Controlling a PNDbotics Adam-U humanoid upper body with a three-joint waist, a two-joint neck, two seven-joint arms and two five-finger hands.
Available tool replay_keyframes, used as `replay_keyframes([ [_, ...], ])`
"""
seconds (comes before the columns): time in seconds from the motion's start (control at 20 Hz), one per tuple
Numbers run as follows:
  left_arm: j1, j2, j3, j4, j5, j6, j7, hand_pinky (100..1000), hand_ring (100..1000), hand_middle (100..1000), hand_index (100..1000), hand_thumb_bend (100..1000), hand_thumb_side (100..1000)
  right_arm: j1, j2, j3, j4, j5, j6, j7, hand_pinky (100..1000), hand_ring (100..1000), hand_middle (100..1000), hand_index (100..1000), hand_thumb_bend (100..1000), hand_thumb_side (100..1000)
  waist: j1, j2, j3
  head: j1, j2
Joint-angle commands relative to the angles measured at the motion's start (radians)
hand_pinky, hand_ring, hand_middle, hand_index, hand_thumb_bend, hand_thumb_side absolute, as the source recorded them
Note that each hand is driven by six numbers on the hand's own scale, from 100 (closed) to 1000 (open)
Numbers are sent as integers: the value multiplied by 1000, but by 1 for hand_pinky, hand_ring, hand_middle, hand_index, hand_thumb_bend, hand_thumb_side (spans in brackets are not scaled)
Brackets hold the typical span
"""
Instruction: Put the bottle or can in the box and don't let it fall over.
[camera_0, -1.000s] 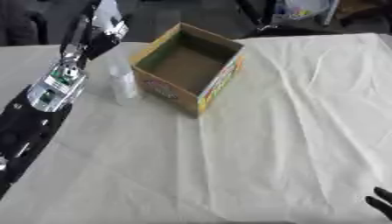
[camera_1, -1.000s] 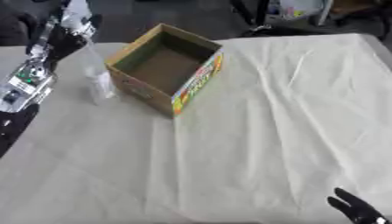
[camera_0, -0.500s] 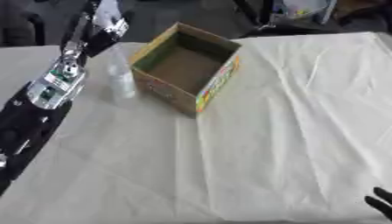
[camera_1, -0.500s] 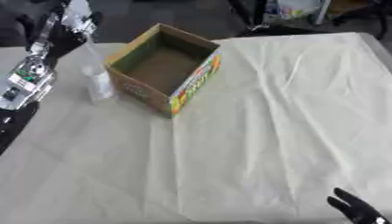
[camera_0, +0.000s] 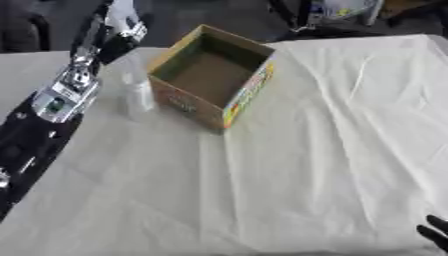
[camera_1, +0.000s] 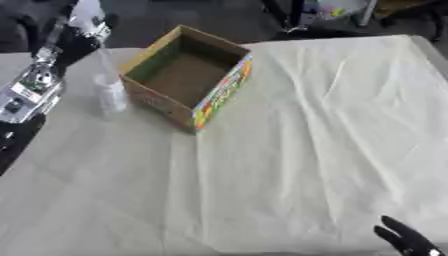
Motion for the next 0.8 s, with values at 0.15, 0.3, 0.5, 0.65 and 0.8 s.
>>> replay_keyframes([
  [0.15, -20, 47, 4, 8, -3, 9, 9, 1000, 1000, 855, 940, 467, 530, -5, 1, 5, -13, 7, -7, 3, 645, 1000, 1000, 1000, 100, 470, -1, -2, 0, 2, -7],
  [0.3, -23, 50, 3, 8, 2, 6, 10, 1000, 1000, 856, 940, 469, 535, -5, 2, 6, -14, 8, -8, 3, 645, 1000, 1000, 1000, 100, 470, -2, 0, 0, 2, -8],
  [0.5, -25, 55, 3, 9, 1, 9, 13, 1000, 1000, 859, 941, 470, 538, -4, 1, 7, -15, 8, -9, 3, 645, 1000, 1000, 1000, 100, 470, -2, 0, 0, 2, -9],
  [0.65, -27, 57, 3, 12, 0, 14, 18, 1000, 1000, 859, 941, 469, 539, -4, 1, 7, -16, 8, -10, 3, 645, 1000, 1000, 1000, 100, 470, -2, 0, -1, 2, -10],
  [0.8, -30, 59, 1, 13, 1, 17, 22, 1000, 1000, 859, 941, 466, 541, -4, 1, 8, -16, 8, -10, 3, 644, 1000, 1000, 1000, 100, 470, -2, 1, -1, 2, -12],
])
